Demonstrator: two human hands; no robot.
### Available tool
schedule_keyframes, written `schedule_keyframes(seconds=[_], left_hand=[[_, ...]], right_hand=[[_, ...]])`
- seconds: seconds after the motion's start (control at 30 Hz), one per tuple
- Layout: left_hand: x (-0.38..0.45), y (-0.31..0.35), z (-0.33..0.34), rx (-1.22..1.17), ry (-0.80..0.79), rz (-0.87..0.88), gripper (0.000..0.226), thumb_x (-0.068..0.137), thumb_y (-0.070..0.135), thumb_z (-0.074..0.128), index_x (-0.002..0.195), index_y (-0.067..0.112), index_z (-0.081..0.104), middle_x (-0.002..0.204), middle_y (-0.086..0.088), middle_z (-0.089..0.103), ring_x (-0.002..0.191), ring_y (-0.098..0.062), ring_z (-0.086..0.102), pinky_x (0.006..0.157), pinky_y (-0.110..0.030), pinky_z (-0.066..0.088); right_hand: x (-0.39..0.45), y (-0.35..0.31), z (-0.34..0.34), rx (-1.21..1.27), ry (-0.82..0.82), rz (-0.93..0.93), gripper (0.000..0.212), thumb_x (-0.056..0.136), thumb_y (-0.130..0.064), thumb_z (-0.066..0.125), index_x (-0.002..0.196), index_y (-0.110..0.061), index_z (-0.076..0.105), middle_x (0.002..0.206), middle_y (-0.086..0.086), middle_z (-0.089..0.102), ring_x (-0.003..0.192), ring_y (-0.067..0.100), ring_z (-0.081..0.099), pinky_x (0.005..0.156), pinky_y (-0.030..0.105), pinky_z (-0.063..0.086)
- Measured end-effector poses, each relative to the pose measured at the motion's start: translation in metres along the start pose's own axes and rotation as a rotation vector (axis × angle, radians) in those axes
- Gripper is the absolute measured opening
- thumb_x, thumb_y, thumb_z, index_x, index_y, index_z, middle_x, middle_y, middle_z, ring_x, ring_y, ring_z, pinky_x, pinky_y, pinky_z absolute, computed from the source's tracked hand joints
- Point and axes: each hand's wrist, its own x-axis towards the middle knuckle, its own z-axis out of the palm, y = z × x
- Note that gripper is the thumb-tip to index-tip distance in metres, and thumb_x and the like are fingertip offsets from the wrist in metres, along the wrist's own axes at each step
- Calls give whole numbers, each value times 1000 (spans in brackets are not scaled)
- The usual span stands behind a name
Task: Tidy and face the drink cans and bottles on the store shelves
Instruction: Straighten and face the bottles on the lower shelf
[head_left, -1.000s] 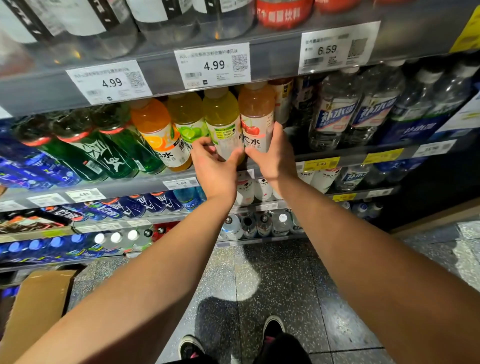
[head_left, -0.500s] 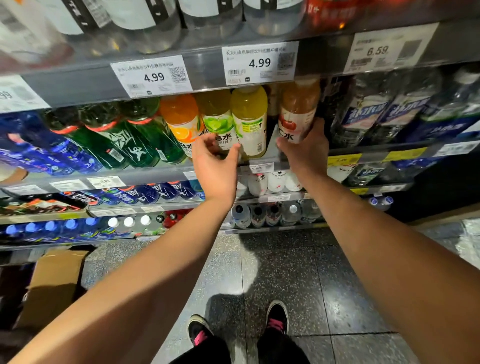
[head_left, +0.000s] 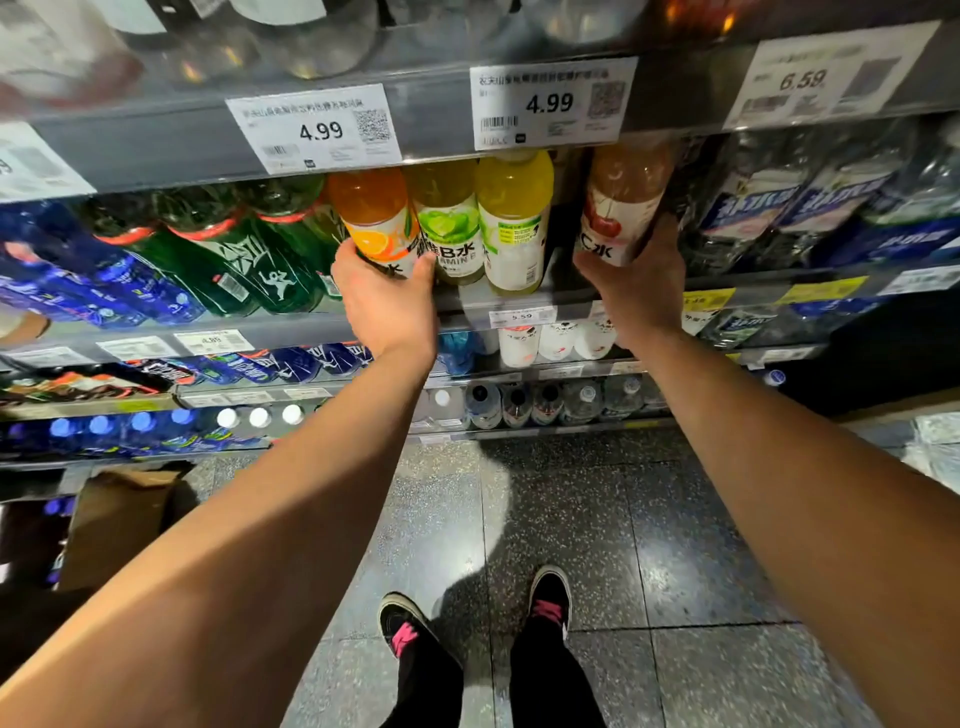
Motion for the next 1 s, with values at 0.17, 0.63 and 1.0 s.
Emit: schedule_keyframes(seconds=[0.17,0.63,1.0], left_hand=[[3,4,0,20,12,-37,63,70,42,85,117,13,55,116,-3,60,105,-23,60,83,-28,40],[-61,-18,-35,-427,-19,-3,60,66,26,93,113,3,63,103,-1,73,99,-14,70,102,-41,51],[-110,41,40,-443,-283,63,43,66,19,88,101,3,70,90,-2,77,81,-5,69,87,-25,56]], right_hand=[[-2,0,3,-47,23,-4,65,77,-22,83,127,-4,45,126,11,64,111,20,60,81,13,42],[1,0,-5,-228,97,19,65,87,-21,74,138,0,39,135,19,59,121,33,58,95,31,45],[-11,7,-20,-64,179,51,30,93,-17,61,119,-6,53,113,11,68,101,28,65,80,20,46]])
